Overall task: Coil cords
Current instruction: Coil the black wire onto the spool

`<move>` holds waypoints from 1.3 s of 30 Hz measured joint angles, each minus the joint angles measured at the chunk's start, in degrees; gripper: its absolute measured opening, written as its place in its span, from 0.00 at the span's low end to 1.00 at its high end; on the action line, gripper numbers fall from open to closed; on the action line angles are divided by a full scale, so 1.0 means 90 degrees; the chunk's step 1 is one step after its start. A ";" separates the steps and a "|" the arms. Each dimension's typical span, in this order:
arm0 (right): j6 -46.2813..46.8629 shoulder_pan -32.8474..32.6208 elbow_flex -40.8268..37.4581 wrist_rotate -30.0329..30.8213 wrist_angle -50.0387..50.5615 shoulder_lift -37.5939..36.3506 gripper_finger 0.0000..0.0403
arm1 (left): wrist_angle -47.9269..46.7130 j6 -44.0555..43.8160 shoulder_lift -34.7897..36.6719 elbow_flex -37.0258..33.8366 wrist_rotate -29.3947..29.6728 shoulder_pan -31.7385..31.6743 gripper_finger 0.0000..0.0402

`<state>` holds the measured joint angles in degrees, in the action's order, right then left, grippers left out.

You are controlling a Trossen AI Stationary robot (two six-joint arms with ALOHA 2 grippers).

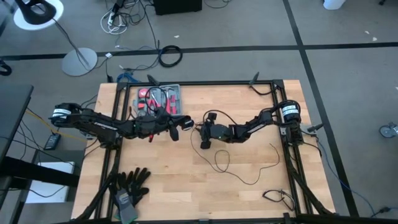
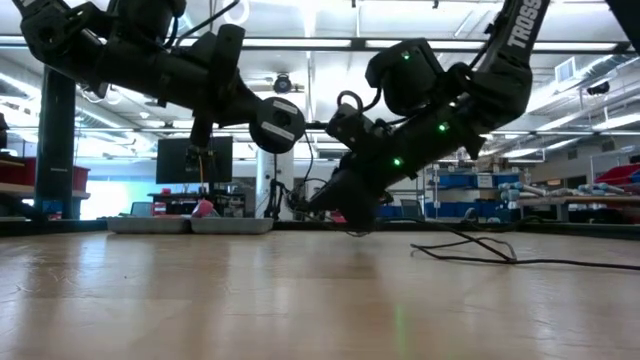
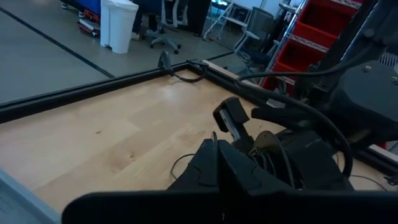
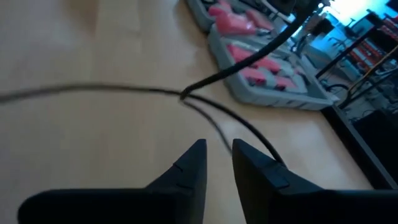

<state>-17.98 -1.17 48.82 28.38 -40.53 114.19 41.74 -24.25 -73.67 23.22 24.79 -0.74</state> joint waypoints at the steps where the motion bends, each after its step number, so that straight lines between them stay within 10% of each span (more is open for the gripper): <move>1: -0.0010 0.0025 0.0041 0.0000 -0.0001 0.0000 0.18 | 0.0034 0.0000 0.0000 0.0000 0.0001 0.0001 0.00; 39: 0.2217 -0.0039 0.0310 -0.1260 -0.0348 0.0009 0.34 | 0.0146 0.0019 0.0000 0.0002 -0.0162 -0.0001 0.00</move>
<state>1.98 -1.52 51.62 17.04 -43.66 114.28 43.06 -24.08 -73.67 23.24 23.33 -0.74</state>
